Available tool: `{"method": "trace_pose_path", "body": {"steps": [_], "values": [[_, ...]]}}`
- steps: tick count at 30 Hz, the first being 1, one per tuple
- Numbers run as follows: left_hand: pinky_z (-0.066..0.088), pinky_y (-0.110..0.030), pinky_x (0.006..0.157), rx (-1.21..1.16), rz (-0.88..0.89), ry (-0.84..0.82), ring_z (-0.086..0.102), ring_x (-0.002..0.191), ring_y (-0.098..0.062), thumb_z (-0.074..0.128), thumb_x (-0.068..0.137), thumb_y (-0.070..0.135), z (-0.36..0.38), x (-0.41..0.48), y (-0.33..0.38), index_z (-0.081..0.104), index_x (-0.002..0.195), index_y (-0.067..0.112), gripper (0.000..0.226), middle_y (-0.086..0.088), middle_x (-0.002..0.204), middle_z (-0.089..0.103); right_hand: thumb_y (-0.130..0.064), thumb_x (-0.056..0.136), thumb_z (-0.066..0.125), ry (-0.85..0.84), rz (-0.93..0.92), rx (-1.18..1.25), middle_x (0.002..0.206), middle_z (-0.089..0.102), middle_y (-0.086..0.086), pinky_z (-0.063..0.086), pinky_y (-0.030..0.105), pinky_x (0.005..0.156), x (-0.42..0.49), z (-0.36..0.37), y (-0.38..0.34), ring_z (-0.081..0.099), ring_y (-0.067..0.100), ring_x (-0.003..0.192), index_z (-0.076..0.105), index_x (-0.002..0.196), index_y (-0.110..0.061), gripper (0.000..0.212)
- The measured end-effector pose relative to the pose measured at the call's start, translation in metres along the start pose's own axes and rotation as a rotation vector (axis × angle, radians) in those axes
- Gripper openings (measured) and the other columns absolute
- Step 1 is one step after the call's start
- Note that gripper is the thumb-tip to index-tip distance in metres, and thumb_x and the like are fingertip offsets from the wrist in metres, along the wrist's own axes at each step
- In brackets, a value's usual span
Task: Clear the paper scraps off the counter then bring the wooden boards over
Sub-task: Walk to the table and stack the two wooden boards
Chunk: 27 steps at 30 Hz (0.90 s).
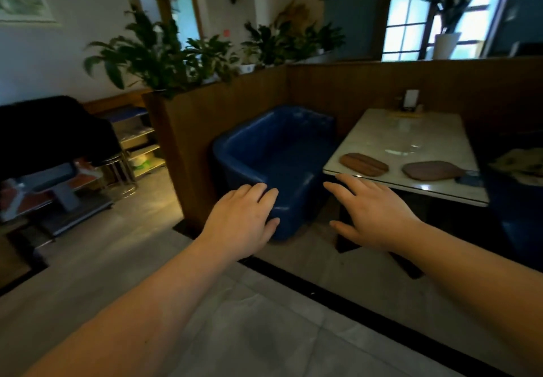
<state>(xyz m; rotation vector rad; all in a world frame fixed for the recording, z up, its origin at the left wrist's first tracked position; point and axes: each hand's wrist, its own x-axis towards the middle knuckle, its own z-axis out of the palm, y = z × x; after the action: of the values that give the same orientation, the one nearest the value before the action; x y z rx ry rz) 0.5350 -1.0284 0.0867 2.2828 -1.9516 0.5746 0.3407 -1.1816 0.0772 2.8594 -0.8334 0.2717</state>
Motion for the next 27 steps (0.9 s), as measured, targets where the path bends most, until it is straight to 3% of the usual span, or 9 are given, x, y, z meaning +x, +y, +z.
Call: {"method": "trace_pose_path", "body": {"steps": [10,22,27], "values": [[0.042,-0.040,0.103,-0.105,0.209,0.025,0.042,0.130,-0.022,0.042,0.093,0.046,0.073,0.164,0.040,0.032,0.143,0.018,0.058,-0.004,0.147,0.042,-0.062,0.087,0.047,-0.046,0.230,-0.005,0.156,0.027,0.004,0.035,0.042,0.111,0.035,0.049,0.126,0.033,0.025,0.139,0.016,0.151,-0.030,0.078],[0.052,-0.038,0.081,-0.246,0.362,0.046,0.054,0.112,-0.022,0.050,0.089,0.044,0.174,0.375,0.013,0.047,0.130,0.016,0.049,-0.002,0.128,0.056,-0.060,0.086,0.052,-0.076,0.512,0.048,0.151,0.035,0.000,0.041,0.041,0.106,0.155,0.110,0.238,0.041,0.023,0.134,0.023,0.147,-0.030,0.074],[0.053,-0.038,0.083,-0.272,0.385,0.020,0.053,0.116,-0.021,0.049,0.090,0.045,0.211,0.439,0.004,0.046,0.133,0.016,0.052,-0.002,0.132,0.054,-0.060,0.086,0.051,-0.099,0.583,0.075,0.152,0.035,-0.001,0.040,0.042,0.107,0.191,0.134,0.276,0.042,0.023,0.134,0.024,0.147,-0.030,0.073]]}}
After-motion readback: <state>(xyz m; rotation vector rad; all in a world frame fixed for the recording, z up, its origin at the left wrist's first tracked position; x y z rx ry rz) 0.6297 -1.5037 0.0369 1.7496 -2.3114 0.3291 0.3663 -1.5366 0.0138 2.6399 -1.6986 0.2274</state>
